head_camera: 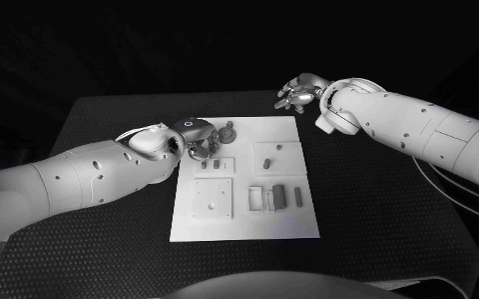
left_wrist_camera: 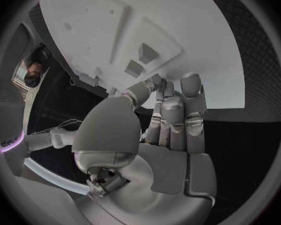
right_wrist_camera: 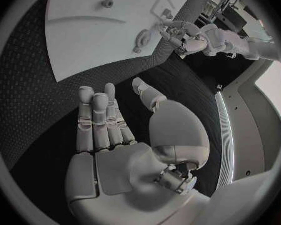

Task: Assemble the parts on the task board

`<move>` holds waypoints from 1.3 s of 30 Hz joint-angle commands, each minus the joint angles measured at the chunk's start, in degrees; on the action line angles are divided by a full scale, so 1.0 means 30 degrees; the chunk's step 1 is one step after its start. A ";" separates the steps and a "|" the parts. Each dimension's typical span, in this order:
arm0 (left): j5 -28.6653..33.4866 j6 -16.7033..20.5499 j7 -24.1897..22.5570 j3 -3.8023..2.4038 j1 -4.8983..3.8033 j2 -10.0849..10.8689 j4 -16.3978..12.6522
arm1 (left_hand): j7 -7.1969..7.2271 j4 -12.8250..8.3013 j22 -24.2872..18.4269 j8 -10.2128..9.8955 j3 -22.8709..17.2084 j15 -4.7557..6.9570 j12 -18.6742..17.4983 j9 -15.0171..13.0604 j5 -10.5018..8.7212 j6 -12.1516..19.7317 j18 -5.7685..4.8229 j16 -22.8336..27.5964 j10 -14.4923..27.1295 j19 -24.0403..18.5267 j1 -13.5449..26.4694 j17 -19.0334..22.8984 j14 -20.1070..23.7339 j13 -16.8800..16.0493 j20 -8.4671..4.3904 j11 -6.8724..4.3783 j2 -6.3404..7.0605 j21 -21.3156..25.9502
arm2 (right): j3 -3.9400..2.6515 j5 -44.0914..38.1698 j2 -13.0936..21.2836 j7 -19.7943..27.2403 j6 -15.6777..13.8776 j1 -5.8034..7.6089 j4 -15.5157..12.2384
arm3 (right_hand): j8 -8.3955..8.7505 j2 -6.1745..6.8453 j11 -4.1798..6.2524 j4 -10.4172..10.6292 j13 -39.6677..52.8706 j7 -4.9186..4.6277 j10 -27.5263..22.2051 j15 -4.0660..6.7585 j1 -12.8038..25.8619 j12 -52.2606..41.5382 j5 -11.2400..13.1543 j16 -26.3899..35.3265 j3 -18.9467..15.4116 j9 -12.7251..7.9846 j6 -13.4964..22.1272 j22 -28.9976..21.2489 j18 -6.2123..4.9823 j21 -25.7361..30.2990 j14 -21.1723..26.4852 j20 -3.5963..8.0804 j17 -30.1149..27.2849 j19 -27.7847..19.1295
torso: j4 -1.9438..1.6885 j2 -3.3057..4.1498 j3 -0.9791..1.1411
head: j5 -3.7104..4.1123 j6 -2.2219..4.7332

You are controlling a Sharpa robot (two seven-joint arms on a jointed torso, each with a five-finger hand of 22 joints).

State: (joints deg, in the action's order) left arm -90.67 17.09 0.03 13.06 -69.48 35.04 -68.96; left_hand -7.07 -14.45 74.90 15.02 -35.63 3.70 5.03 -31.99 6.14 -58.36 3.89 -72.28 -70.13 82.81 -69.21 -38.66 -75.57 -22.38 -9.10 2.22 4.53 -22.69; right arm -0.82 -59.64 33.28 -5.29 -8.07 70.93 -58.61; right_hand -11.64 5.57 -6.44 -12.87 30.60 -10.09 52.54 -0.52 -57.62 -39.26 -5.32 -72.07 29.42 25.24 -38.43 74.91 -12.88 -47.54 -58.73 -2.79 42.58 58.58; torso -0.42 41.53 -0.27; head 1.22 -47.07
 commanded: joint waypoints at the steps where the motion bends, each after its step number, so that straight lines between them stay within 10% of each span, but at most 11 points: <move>1: -0.0034 -0.0639 0.0010 0.0069 0.0095 -0.0049 -0.0003 | -0.0030 0.0015 0.0385 0.0082 -0.0093 0.0064 0.0098 -0.0023 0.0048 -0.0098 0.1369 -0.0107 -0.1104 0.0010 -0.0108 0.0024 0.0141 -0.0026 -0.0089 0.0108 -0.0084 -0.0035 | -0.0005 -0.0138 0.0015 0.0139 0.0170 -0.0005 -0.0032 | -0.0130 -0.0154 0.0004 0.0018 -0.0031 -0.0936 -0.0080 0.0135 0.0005 -0.0131 -0.0043 -0.0099 -0.0013 -0.0026 -0.0013 0.0345 -0.0706 0.0056 0.0046 0.0171 -0.0022 -0.0010 | -0.0006 -0.0008 0.0003 | 0.0021 0.0005; 23: -0.0037 -0.0478 -0.0020 0.0093 0.0099 -0.0077 0.0076 | -0.0071 0.0017 0.0388 0.0021 -0.0006 0.0043 0.0005 -0.0001 0.0011 0.0021 0.1337 -0.0153 -0.1008 -0.0021 -0.0021 0.0107 0.0160 -0.0103 -0.0098 0.0133 0.0038 -0.0020 | -0.0005 -0.0138 0.0026 0.0139 0.0179 -0.0006 -0.0030 | -0.0136 -0.0155 0.0004 0.0013 -0.0037 -0.0936 -0.0081 0.0135 0.0000 -0.0138 -0.0044 -0.0102 -0.0012 -0.0032 -0.0013 0.0345 -0.0706 0.0055 0.0047 0.0172 -0.0027 -0.0009 | -0.0023 -0.0011 -0.0006 | 0.0053 -0.0032; 39: 0.0356 0.0302 0.0021 0.0093 0.0099 -0.0069 0.0125 | -0.0373 0.0116 0.0341 -0.0850 0.0491 -0.0492 -0.0352 0.0447 -0.0142 0.1806 0.1609 -0.0233 0.1048 -0.0088 0.0241 0.0497 0.0326 -0.0197 0.0303 0.0709 0.0947 0.0124 | -0.0005 -0.0138 0.0041 0.0141 0.0190 -0.0006 -0.0023 | -0.0138 -0.0150 0.0004 0.0012 -0.0041 -0.0936 -0.0084 0.0134 0.0002 -0.0140 -0.0043 -0.0102 -0.0013 -0.0035 -0.0011 0.0345 -0.0706 0.0057 0.0049 0.0171 -0.0030 -0.0011 | -0.0019 -0.0004 0.0003 | 0.0048 -0.0026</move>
State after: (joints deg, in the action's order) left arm -90.20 17.29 0.15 13.36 -69.19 34.91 -68.54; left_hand -8.27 -14.05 74.93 12.62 -34.43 2.70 4.20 -30.70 5.81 -53.14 3.76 -72.78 -67.70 82.52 -68.48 -37.20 -74.40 -23.05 -8.59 4.35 6.98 -22.67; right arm -0.82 -59.64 33.40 -5.29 -8.06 70.93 -58.62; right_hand -11.85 5.57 -6.42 -12.87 30.57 -10.02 52.56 -0.52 -57.62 -39.49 -5.32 -72.08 29.42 25.20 -38.51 74.91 -12.88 -47.53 -58.73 -2.75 42.54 58.65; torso -0.47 41.51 -0.29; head 1.35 -47.14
